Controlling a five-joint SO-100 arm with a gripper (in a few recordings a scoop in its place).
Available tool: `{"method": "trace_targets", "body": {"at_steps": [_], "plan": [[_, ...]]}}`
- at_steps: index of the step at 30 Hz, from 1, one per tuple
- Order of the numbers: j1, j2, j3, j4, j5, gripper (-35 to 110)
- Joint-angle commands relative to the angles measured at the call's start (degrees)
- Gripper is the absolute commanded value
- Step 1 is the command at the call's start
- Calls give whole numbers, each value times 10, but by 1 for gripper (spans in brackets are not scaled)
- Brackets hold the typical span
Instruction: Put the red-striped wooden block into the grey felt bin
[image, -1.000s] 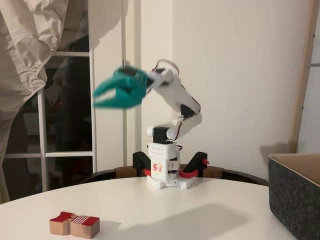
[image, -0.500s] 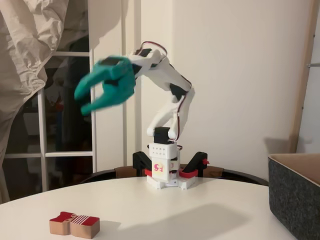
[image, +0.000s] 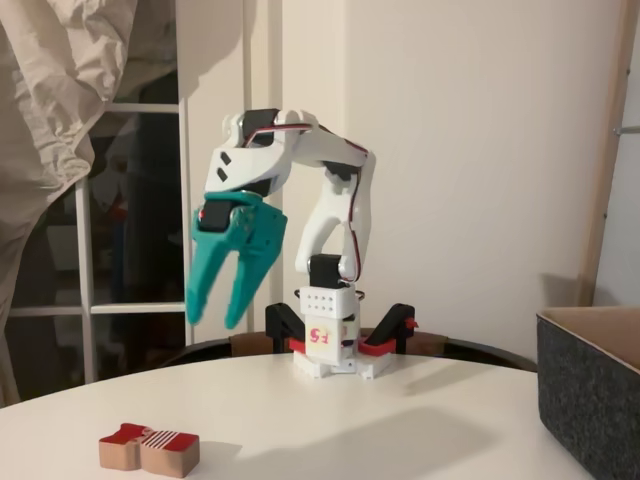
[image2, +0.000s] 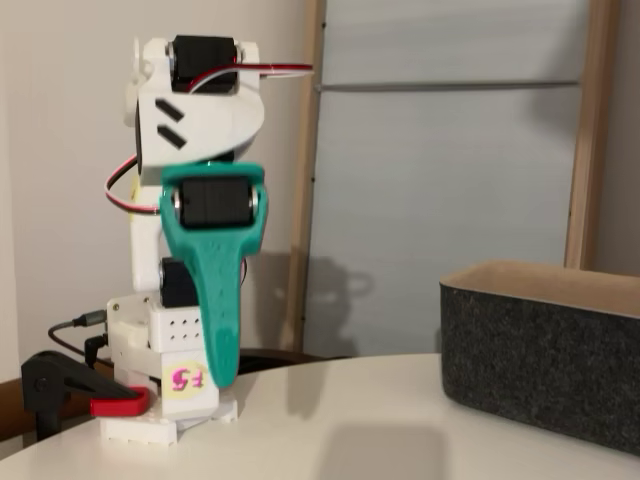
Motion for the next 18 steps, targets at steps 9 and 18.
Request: {"method": "trace_targets", "body": {"at_steps": [9, 18], "plan": [[10, -133, -116, 88, 33, 24], [15, -248, -207, 88, 53, 28]]}}
